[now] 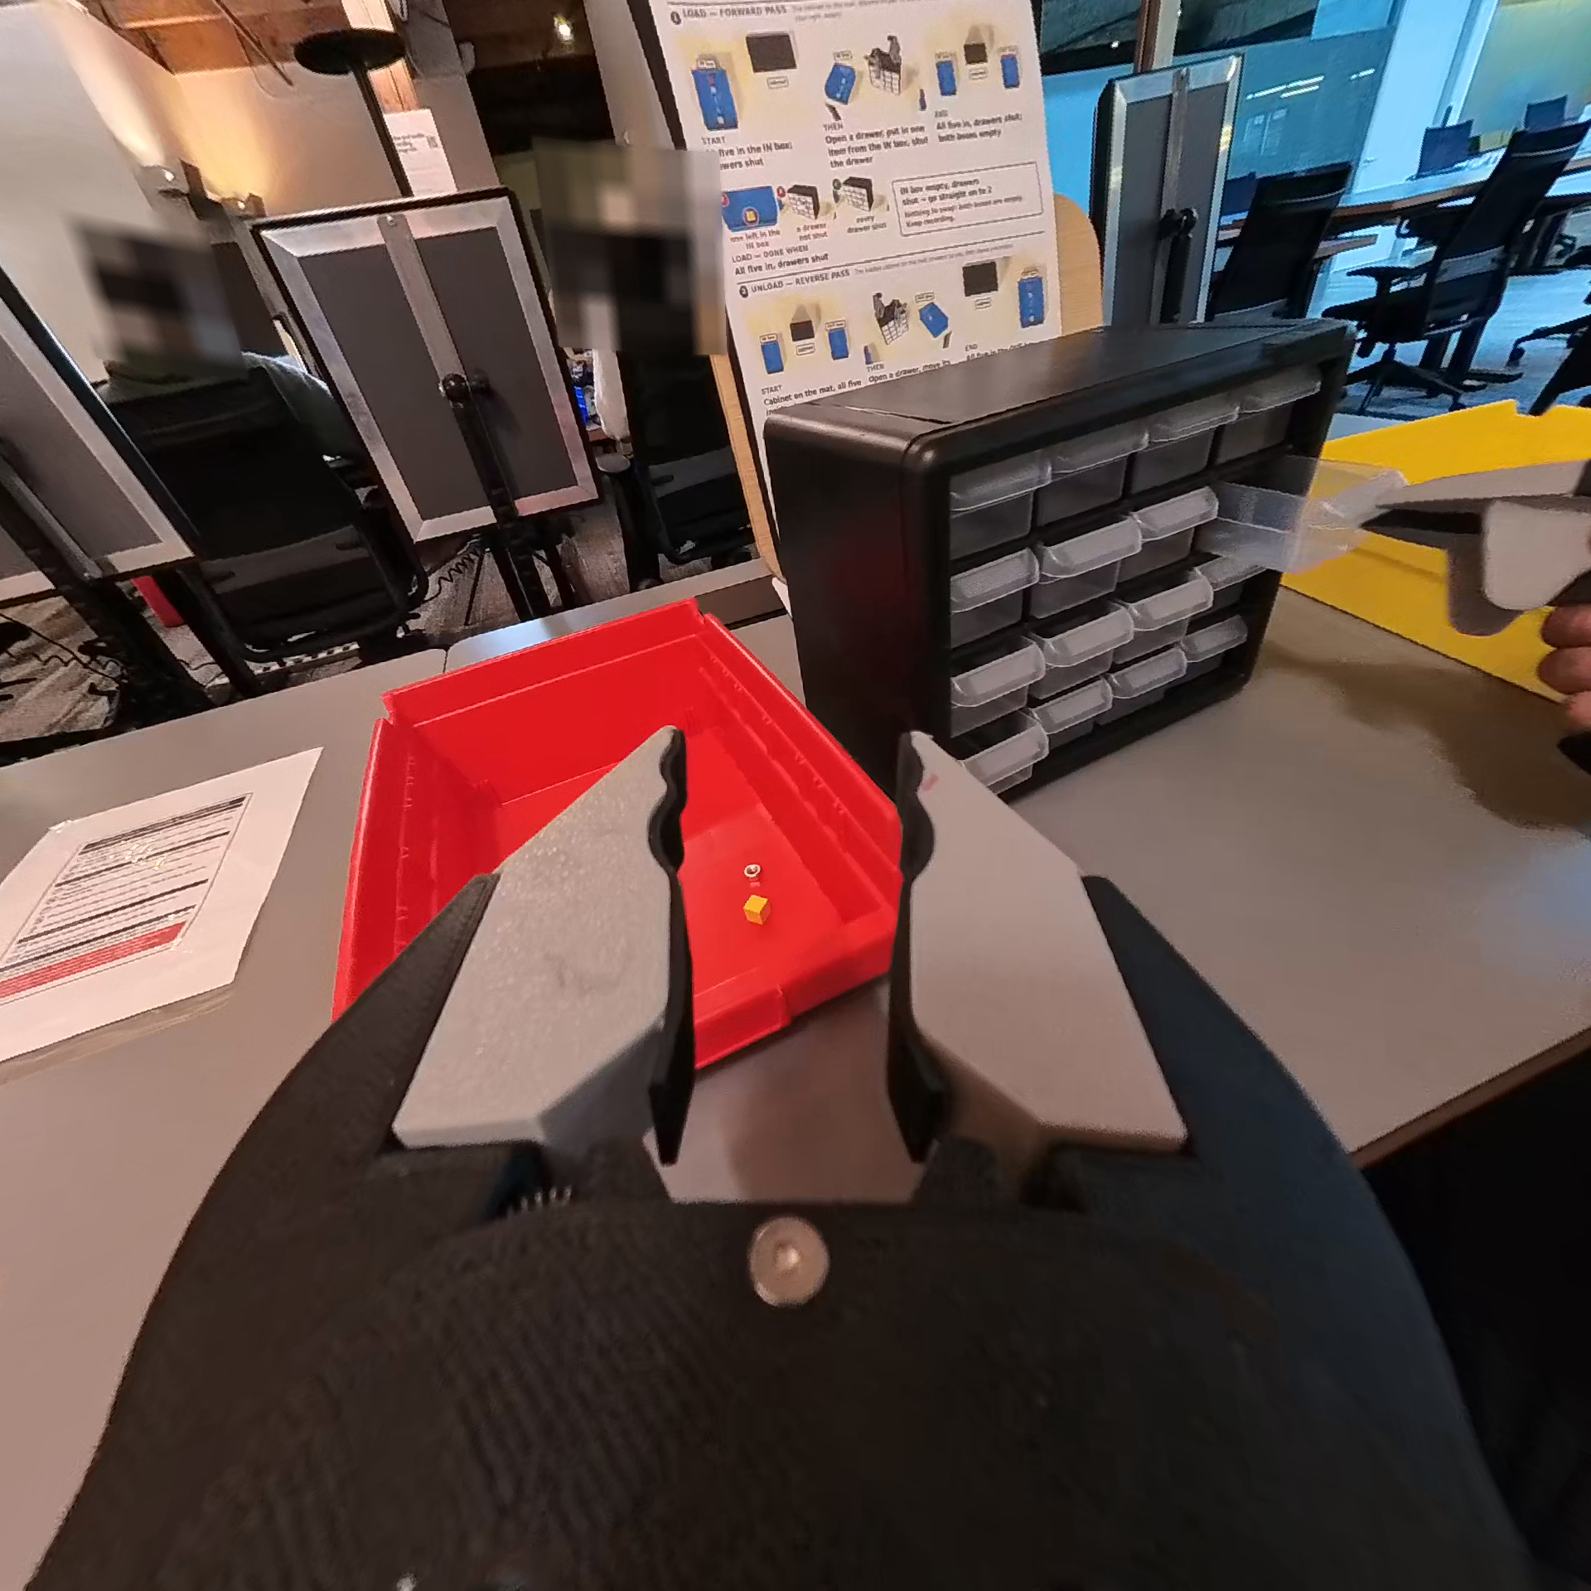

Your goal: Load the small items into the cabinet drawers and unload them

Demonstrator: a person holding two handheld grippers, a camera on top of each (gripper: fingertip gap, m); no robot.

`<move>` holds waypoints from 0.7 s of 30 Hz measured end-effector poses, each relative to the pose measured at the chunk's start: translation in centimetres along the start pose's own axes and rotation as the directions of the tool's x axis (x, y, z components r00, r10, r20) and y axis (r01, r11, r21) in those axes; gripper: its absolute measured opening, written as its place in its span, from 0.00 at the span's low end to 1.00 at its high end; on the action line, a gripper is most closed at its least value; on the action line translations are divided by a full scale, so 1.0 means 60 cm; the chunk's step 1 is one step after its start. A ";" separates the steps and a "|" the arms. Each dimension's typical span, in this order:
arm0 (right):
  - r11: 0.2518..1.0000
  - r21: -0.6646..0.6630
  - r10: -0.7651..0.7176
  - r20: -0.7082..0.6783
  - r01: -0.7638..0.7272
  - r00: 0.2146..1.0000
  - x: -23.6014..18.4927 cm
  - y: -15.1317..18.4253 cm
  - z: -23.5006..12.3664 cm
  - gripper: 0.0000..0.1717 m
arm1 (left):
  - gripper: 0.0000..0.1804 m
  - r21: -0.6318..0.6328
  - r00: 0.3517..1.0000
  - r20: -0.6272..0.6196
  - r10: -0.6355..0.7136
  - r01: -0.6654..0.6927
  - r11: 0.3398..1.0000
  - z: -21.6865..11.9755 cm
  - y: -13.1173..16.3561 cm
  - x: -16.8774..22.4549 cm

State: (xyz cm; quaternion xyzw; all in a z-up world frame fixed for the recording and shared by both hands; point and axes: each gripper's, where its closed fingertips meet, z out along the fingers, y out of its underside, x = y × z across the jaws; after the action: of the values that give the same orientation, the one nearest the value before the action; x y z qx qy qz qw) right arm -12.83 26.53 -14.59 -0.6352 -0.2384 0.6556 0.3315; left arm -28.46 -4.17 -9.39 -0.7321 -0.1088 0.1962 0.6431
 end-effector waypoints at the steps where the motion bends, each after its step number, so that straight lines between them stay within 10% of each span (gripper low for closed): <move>1: 1.000 0.000 -0.007 0.001 0.007 1.000 -0.003 0.002 -0.007 0.06 | 0.26 -0.001 1.000 -0.001 0.003 -0.003 1.000 0.000 0.000 0.002; 21: 0.888 -0.325 -0.352 -0.025 0.326 0.936 -0.032 0.013 -0.084 0.23 | 0.26 -0.088 0.999 0.024 0.045 -0.043 0.995 0.030 0.038 -0.001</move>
State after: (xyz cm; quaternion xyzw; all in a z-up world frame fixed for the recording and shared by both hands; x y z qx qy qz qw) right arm -7.99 24.04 -14.24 -0.6553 -0.4333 0.5138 0.3446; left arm -29.51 -2.88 -11.79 -0.7593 -0.1096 0.2147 0.6044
